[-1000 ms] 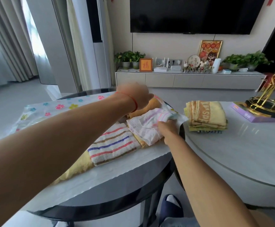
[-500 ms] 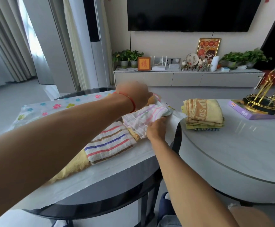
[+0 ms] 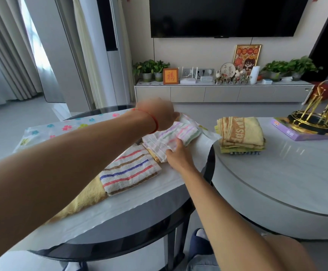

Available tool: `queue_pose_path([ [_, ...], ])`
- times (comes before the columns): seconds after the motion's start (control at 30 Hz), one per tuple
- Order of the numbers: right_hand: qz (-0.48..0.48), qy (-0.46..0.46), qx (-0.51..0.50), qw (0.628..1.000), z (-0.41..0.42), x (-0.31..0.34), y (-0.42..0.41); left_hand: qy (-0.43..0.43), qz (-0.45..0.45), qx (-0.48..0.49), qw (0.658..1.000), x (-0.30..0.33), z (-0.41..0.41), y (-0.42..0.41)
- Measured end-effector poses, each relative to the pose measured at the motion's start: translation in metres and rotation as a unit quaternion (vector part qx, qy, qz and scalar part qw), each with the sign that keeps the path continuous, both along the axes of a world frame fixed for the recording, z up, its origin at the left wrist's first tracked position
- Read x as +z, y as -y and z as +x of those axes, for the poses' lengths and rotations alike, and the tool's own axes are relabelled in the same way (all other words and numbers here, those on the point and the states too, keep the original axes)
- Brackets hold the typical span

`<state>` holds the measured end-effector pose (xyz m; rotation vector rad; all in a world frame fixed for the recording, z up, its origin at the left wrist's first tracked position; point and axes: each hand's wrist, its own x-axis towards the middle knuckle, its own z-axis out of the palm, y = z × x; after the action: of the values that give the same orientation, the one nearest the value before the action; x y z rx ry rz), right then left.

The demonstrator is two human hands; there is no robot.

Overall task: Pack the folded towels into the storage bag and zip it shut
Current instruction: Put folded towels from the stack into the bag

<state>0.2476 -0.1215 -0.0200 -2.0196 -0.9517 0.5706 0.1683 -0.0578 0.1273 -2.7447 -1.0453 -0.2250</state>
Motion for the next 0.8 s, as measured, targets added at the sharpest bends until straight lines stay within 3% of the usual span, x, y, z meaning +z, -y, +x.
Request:
queue_pose_path([
  [0.1,-0.049,0.118,0.026,0.991,0.018,0.014,0.033,0.010,0.017,-0.019,1.000,-0.007,0.004,0.000],
  [0.2,-0.052,0.099,0.019,0.994,0.058,0.025,0.071,0.046,0.013,-0.063,0.997,-0.016,0.015,0.005],
  [0.3,0.021,0.046,-0.104,0.993,0.119,0.033,0.101,0.069,-0.008,-0.105,0.992,-0.025,0.025,0.007],
  [0.37,0.055,0.112,-0.239,0.963,0.163,0.028,0.111,0.081,-0.022,-0.114,0.990,-0.032,0.030,0.006],
  [0.43,0.033,0.190,-0.309,0.931,0.210,0.014,0.108,0.080,-0.041,-0.113,0.989,-0.038,0.036,0.006],
  [0.5,-0.038,0.212,-0.292,0.932,0.247,0.002,0.094,0.080,-0.050,-0.104,0.990,-0.043,0.041,0.002],
  [0.63,-0.132,0.188,-0.276,0.933,0.287,-0.018,0.066,0.094,-0.052,-0.100,0.989,-0.050,0.049,-0.005],
  [0.73,-0.121,0.141,-0.303,0.935,0.301,-0.026,0.053,0.087,-0.054,-0.104,0.989,-0.053,0.051,-0.009],
  [0.8,-0.088,0.062,-0.321,0.941,0.308,-0.021,0.049,0.086,-0.052,-0.105,0.989,-0.054,0.053,-0.011],
])
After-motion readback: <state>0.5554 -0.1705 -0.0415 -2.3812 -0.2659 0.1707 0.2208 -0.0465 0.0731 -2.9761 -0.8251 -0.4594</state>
